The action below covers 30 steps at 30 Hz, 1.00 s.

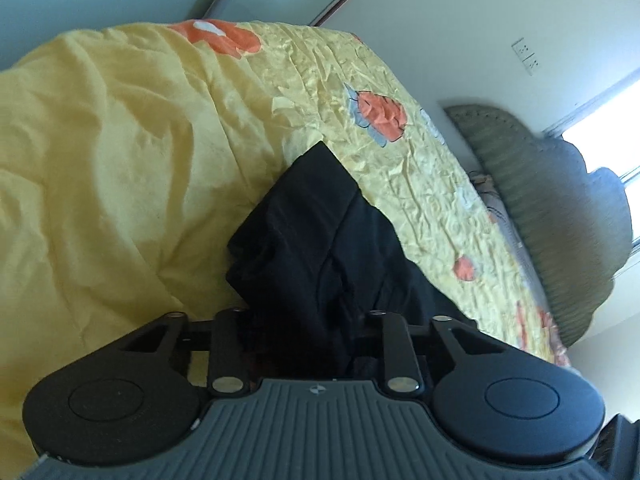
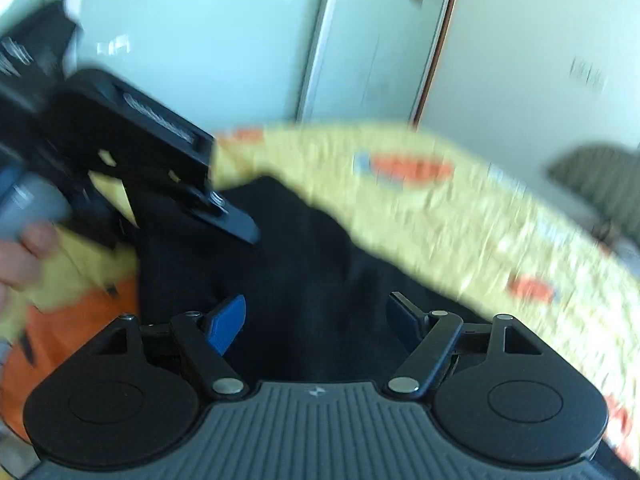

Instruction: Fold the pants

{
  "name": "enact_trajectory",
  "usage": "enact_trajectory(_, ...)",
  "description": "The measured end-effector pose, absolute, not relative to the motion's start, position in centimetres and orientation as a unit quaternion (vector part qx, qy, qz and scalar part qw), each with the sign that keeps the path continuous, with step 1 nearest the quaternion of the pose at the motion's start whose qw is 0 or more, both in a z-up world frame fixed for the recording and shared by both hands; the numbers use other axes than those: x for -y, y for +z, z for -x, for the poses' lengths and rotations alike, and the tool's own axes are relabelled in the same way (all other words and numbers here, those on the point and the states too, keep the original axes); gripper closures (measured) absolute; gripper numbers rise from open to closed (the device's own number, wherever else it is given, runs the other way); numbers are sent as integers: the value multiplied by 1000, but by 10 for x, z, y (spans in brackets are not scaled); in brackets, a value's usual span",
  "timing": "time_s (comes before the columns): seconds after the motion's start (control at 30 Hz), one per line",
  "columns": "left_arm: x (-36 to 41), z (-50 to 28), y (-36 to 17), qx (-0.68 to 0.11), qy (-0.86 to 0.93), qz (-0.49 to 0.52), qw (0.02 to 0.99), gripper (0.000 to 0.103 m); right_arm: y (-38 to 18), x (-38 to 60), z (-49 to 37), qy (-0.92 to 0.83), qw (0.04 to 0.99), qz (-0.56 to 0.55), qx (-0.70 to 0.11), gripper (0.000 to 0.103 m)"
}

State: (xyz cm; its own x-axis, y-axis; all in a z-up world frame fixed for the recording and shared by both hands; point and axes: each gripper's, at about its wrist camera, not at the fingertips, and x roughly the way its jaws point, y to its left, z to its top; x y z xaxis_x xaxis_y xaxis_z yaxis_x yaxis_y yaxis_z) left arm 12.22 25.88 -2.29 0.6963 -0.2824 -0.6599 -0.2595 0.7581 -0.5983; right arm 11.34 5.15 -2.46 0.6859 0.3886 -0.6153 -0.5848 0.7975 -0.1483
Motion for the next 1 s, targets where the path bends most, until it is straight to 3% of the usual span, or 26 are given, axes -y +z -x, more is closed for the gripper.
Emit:
enact_trajectory(0.03, -257, -120, -21, -383, -3, 337, 860, 80, -26, -45, -114, 276, 905, 154, -283, 26)
enact_trajectory(0.2, -222, -96, 12, -333, 14, 240, 912, 85, -1, -16, -127, 298, 915, 23, -271, 25)
enact_trajectory(0.33, -169, -71, 49, -275, -15, 151, 949, 86, 5, -8, -135, 293, 916, -32, -273, 25)
enact_trajectory(0.5, -109, -56, 76, -245, -80, 110, 960, 86, 10, 39, -126, 300, 914, -132, -241, 25)
enact_trajectory(0.7, -18, -54, 81, -243, -180, 71, 951, 87, 17, 123, -93, 241, 935, -172, -197, 25)
enact_trajectory(1.0, 96, -60, 52, -278, -294, 18, 915, 87, -10, 233, -66, 125, 957, -164, -202, 25)
